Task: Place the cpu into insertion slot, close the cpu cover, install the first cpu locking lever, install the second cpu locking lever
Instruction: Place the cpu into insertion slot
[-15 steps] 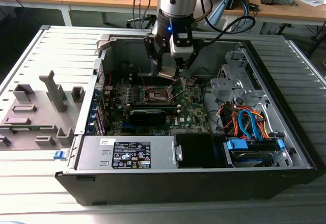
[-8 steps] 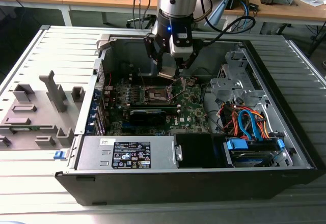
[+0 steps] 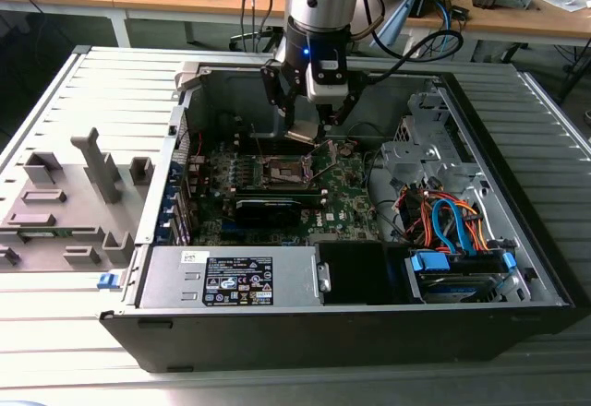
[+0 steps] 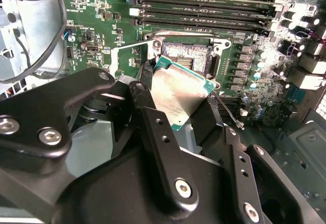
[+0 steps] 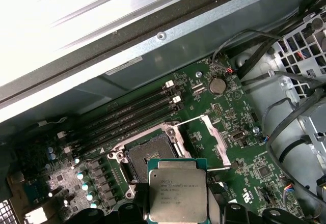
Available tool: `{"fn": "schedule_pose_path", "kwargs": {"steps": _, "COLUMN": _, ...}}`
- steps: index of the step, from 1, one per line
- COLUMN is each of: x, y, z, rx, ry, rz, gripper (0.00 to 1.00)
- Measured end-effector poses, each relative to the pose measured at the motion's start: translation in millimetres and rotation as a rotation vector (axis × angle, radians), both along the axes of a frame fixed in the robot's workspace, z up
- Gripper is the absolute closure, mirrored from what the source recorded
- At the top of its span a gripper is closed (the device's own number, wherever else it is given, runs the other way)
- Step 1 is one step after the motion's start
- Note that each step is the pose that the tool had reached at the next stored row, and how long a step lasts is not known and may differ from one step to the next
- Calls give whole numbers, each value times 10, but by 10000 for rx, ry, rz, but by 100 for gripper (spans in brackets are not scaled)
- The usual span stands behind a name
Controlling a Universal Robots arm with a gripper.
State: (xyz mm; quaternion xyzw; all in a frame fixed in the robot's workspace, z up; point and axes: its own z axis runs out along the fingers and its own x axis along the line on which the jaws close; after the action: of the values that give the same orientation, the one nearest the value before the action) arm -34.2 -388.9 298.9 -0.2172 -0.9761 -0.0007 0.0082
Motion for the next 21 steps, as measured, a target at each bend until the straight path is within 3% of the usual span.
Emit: {"fn": "schedule_pose_path", "kwargs": {"steps": 21, "x": 0, "y": 0, "z": 0, "rx": 0, "ry": 0, "rz": -231, "gripper": 45}}
